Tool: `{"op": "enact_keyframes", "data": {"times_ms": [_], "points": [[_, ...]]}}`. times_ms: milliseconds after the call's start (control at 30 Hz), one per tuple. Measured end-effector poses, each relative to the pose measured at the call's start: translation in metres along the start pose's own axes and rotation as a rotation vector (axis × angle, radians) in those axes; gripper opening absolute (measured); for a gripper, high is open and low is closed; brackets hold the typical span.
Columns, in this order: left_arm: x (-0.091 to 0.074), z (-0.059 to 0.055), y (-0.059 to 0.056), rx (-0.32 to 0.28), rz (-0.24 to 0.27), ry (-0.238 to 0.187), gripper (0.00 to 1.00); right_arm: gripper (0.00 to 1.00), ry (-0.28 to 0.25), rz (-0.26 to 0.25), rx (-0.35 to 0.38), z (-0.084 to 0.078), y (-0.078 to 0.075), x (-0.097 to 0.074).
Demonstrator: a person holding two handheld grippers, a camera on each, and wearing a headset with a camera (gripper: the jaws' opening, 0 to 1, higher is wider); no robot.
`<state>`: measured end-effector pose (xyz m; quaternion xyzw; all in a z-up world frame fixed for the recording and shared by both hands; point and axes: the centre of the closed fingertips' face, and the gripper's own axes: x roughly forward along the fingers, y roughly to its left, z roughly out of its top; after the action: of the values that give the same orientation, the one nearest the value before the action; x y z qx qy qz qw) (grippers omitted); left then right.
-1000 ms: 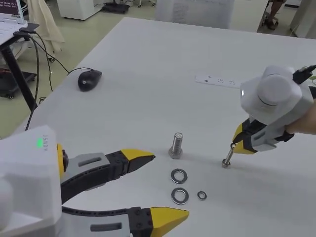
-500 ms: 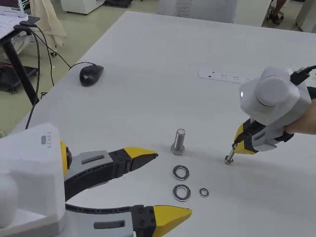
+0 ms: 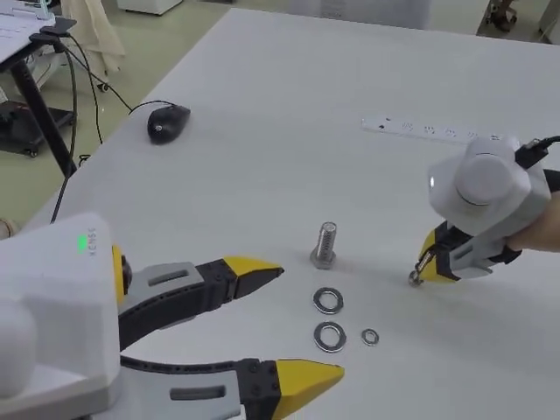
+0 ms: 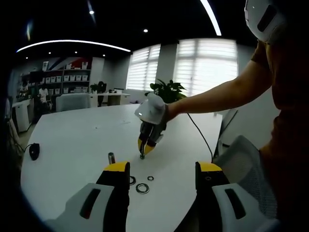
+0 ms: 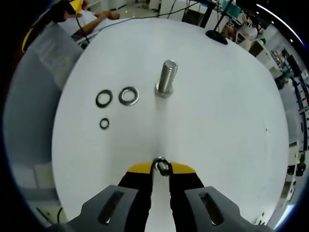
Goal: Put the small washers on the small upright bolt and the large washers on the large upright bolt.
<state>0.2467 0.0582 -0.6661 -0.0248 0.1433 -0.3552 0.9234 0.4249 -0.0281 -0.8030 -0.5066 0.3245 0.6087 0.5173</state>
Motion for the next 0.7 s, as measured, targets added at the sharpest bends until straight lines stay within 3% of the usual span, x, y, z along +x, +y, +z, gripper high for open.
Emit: {"op": "enact_keyframes", "data": {"times_ms": [400,700], "points": [[0.0019,-0.0025,0.0037,-0.005,-0.003,0.006,0.53,0.16,-0.003,-0.003,-0.011,-0.0051,0.0001,0.0073],[0.0031,-0.0008,0.0037,0.005,-0.011,0.01,0.53,0.18,-0.01,-0.014,0.003,-0.0049,0.0003,-0.0009]]}}
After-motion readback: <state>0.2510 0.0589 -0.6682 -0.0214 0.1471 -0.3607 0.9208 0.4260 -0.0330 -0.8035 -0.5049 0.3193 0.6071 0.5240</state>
